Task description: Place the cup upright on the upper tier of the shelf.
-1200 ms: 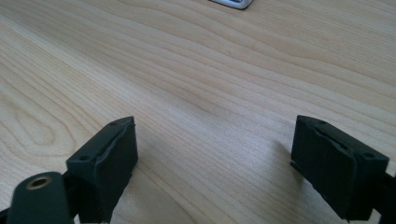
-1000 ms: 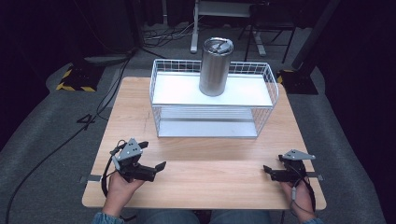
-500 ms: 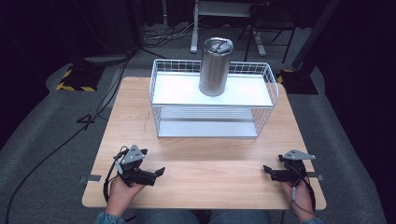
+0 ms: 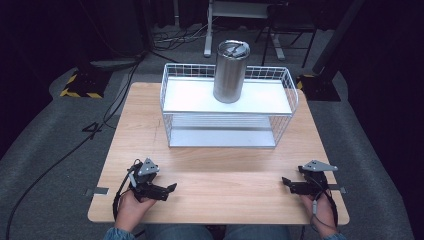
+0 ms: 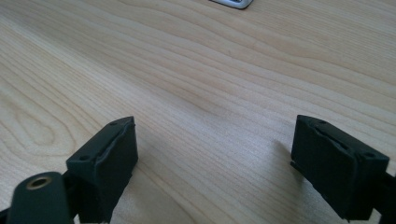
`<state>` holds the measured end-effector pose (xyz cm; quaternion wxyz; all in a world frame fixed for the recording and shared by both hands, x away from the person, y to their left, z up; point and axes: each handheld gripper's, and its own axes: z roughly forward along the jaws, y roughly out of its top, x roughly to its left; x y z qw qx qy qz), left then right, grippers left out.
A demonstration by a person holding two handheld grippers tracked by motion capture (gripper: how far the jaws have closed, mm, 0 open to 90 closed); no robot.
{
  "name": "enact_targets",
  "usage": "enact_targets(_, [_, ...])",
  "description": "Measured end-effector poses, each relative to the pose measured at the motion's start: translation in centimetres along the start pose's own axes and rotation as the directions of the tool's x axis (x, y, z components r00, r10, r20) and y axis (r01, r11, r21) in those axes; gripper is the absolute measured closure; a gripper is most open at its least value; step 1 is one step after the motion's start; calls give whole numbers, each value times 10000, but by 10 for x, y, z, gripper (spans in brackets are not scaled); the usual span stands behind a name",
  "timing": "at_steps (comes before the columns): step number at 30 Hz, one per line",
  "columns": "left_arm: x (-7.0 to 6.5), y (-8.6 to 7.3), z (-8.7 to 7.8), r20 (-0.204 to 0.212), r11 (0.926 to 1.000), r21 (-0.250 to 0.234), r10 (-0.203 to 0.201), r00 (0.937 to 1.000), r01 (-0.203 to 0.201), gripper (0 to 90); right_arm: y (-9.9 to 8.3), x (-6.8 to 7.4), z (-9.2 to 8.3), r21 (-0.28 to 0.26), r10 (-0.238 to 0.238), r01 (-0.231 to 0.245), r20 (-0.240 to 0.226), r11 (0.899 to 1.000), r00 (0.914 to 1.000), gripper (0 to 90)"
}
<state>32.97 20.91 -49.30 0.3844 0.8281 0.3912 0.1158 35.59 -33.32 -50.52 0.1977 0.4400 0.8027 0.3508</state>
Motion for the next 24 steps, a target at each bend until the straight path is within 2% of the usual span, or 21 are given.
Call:
enact_targets(5, [1, -2, 4, -194, 9991, 366, -217, 9996, 224, 5, 0, 0, 0, 0, -2, 2, 0, 10000, 10000, 151])
enact_targets(8, [1, -3, 9, -536, 9960, 830, -287, 9981, 331, 6, 0, 0, 0, 2, 2, -2, 1, 10000, 10000, 151])
enact_targets(9, [1, -3, 11, -669, 9950, 958, -234, 9975, 297, 6, 0, 0, 0, 1, -1, 1, 1, 10000, 10000, 151])
enact_targets(11, [-1, -5, 14, -1166, 9955, 941, 245, 9929, -135, 3, 0, 0, 0, 1, 3, -3, -1, 10000, 10000, 151])
enact_targets(24, [-1, -5, 14, -1146, 9958, 909, 225, 9932, -120, 0, 0, 0, 0, 2, 1, -1, -1, 10000, 10000, 151])
